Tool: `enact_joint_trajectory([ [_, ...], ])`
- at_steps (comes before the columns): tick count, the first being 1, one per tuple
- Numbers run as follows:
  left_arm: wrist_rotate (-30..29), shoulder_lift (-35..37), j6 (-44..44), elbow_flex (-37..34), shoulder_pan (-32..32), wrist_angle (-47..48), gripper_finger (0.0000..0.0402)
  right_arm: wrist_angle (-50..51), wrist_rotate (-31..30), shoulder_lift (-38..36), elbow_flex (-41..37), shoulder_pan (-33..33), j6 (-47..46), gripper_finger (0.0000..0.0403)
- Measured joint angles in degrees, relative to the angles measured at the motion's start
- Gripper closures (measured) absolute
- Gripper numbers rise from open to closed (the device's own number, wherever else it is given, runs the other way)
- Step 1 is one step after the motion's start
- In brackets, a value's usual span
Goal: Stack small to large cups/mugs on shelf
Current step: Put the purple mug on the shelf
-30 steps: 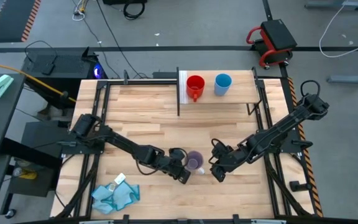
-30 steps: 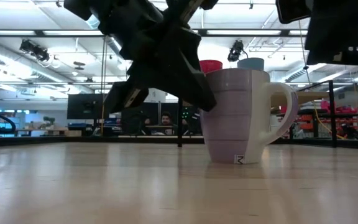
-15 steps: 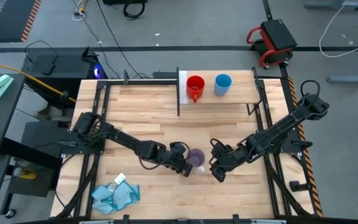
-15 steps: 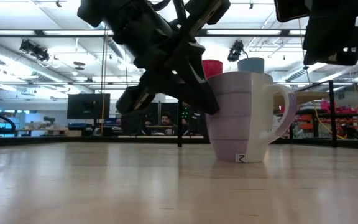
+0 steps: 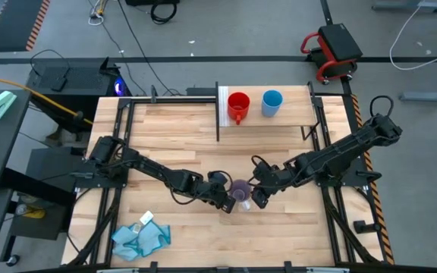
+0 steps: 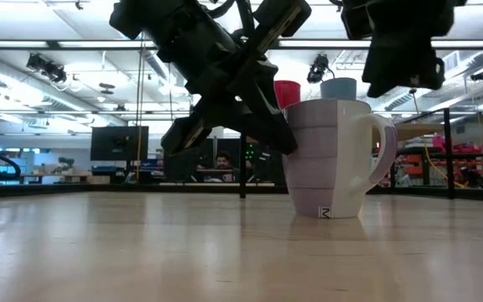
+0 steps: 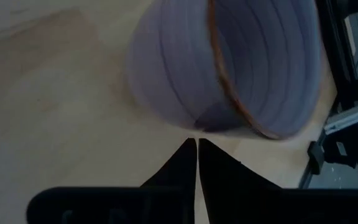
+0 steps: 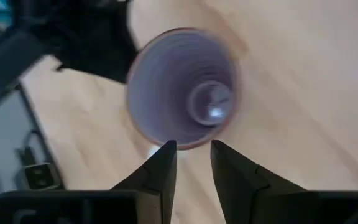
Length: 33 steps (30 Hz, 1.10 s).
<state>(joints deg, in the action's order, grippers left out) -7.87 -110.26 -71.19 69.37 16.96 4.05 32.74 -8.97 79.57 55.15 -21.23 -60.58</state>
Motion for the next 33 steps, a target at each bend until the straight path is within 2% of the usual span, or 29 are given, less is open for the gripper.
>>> enact_joint_trajectory([
  [5,0.42,0.92,-0.11,-0.03,1.08,0.0,0.0375,10.54,0.0,0.0,5.32,3.08,4.87,0.0296],
  [11,0.44,1.41,-0.14,-0.03,2.33,0.7,0.0383,15.32,0.15,-0.01,9.06,6.29,8.79,0.0296],
  [17,1.68,1.43,-1.76,-0.02,5.06,4.1,0.0377,15.52,2.74,0.18,8.23,7.67,9.77,0.0296],
  [24,2.6,2.87,-8.02,-0.05,10.32,15.03,0.0378,11.82,4.35,4.31,8.4,7.07,10.76,0.0296],
  [33,-0.86,3.54,-13.71,-0.03,13.24,17.04,0.0382,13.92,4.11,12.33,15.11,8.4,16.16,0.0296],
])
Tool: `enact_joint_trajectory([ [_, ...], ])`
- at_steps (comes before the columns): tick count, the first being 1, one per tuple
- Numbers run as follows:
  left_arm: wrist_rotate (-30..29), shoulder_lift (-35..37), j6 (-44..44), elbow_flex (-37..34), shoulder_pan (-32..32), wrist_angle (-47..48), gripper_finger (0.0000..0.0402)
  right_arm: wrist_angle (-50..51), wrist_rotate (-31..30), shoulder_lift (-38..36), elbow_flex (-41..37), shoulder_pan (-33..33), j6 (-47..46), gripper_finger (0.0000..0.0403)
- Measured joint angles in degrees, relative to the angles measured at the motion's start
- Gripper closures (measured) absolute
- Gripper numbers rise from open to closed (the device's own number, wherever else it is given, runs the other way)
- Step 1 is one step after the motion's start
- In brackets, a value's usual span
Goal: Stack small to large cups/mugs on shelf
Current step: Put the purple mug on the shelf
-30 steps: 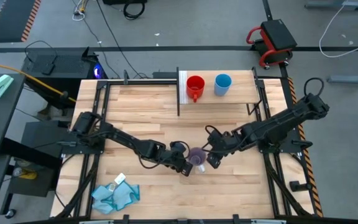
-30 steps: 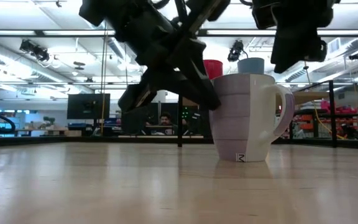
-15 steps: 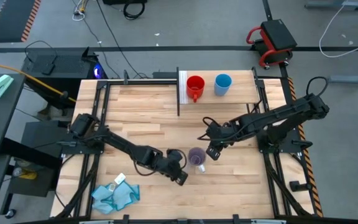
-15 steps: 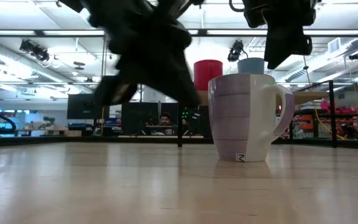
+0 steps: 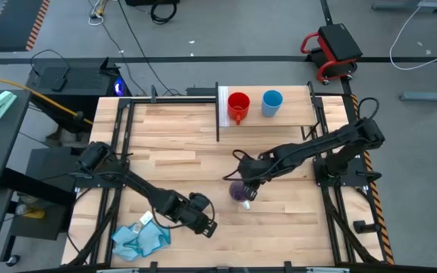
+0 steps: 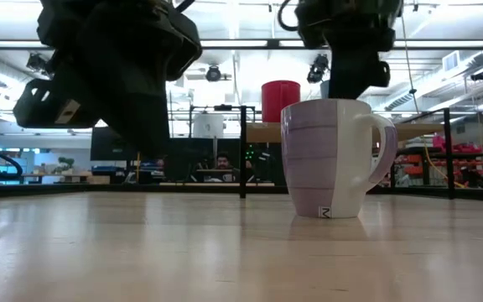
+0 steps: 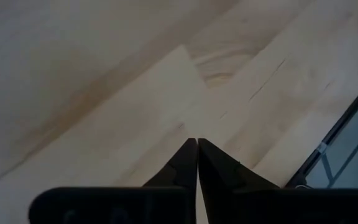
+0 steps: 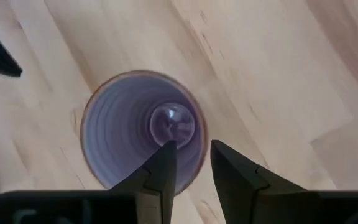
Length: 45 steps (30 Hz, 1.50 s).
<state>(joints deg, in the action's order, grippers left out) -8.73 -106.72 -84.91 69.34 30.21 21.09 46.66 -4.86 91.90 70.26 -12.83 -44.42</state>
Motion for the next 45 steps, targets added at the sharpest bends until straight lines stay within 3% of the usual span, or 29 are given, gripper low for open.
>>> enact_joint_trajectory([
  [9,-0.66,-0.04,-0.4,0.02,0.45,0.08,0.0382,6.69,-2.71,6.2,6.58,0.1,4.11,0.0296],
  [29,-0.68,-0.11,0.55,0.02,0.43,0.24,0.0383,8.17,-0.55,9.04,5.83,0.08,4.13,0.0298],
  [42,-0.68,-0.11,0.66,0.02,0.43,0.15,0.0381,8.47,1.62,9.02,5.82,0.12,4.38,0.0388],
  [45,-0.7,-0.11,0.64,0.02,0.41,0.12,0.0378,8.64,2.52,9.02,5.91,0.12,4.93,0.0391],
])
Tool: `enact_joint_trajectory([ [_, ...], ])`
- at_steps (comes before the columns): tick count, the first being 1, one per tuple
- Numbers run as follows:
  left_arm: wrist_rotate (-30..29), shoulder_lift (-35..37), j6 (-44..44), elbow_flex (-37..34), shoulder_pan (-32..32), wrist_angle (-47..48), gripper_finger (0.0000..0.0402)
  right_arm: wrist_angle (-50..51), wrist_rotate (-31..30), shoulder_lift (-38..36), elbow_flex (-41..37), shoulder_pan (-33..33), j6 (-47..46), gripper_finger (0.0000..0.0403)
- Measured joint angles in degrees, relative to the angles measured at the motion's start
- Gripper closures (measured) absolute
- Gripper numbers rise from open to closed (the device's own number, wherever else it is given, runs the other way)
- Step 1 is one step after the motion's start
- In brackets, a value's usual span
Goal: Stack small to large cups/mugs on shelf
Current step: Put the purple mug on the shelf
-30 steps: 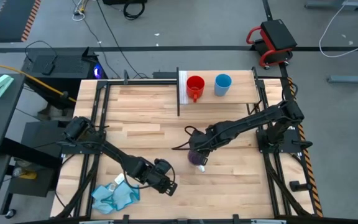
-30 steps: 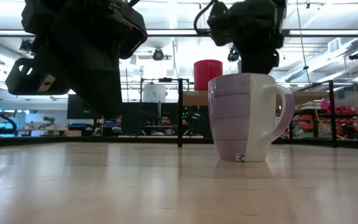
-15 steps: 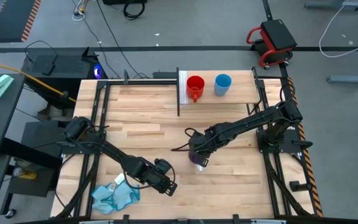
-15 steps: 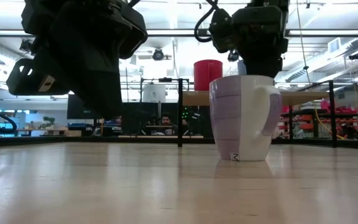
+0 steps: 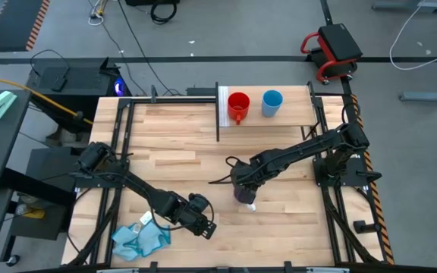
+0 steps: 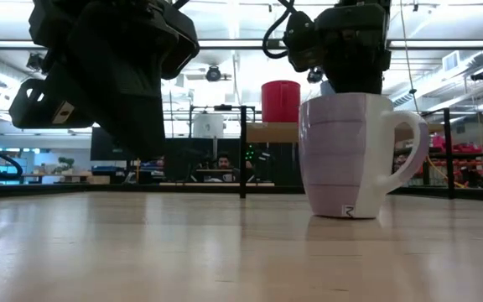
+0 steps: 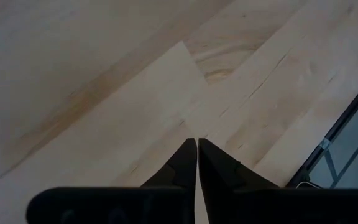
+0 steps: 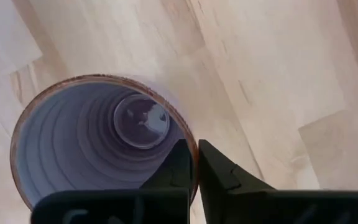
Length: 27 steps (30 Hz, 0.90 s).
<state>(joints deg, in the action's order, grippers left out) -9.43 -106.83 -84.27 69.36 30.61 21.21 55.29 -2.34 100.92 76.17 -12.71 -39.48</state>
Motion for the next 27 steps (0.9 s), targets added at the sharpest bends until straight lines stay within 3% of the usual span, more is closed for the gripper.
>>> enact_joint_trajectory([
  [11,0.0,0.0,0.81,0.02,0.0,-0.35,0.0389,13.32,0.91,-2.89,8.03,0.29,2.3,0.0391],
  [17,0.0,0.0,0.96,0.02,0.02,-0.33,0.0379,31.44,-2.68,-8.06,16.85,2.06,3.06,0.0391],
  [19,-0.07,0.0,1.39,0.02,0.02,-0.33,0.0378,35.54,-4.77,-10.6,19.38,3.56,2.26,0.0391],
  [27,-0.88,0.0,2.45,0.04,0.0,-0.73,0.0389,34.98,-6.22,-23.24,21.13,15.41,-0.35,0.0391],
])
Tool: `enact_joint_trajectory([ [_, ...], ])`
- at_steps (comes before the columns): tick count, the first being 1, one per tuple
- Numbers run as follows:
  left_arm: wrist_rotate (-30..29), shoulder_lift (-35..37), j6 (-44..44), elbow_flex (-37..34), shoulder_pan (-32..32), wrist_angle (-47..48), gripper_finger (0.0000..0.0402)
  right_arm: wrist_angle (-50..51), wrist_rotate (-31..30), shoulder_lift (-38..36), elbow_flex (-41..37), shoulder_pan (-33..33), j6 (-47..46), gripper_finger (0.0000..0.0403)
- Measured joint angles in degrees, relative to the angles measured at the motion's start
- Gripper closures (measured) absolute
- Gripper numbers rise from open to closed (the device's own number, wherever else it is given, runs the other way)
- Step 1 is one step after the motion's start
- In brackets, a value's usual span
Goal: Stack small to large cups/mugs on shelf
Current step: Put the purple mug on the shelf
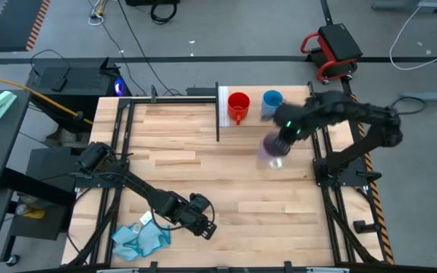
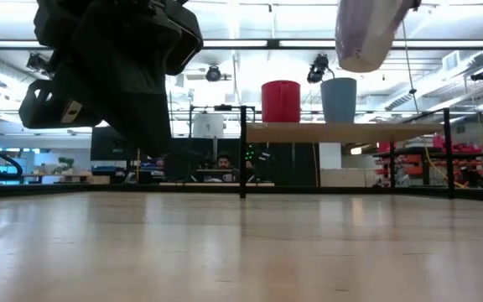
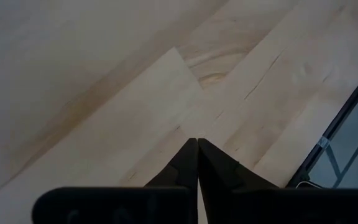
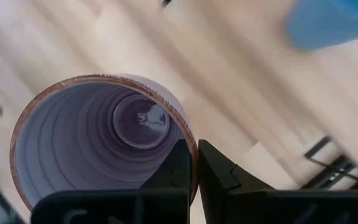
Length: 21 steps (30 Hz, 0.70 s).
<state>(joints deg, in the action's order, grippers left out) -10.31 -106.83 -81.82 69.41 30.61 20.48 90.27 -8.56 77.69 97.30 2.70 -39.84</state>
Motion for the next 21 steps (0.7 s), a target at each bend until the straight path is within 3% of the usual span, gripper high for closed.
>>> enact_joint_trajectory([
  [12,0.02,0.0,0.0,0.0,0.0,-0.16,0.0381,-0.23,0.77,-4.72,-0.04,24.06,11.63,0.0391],
  [21,0.02,0.0,0.01,0.0,-0.02,-0.14,0.0386,-0.24,2.9,-5.08,-0.04,37.01,20.78,0.0391],
])
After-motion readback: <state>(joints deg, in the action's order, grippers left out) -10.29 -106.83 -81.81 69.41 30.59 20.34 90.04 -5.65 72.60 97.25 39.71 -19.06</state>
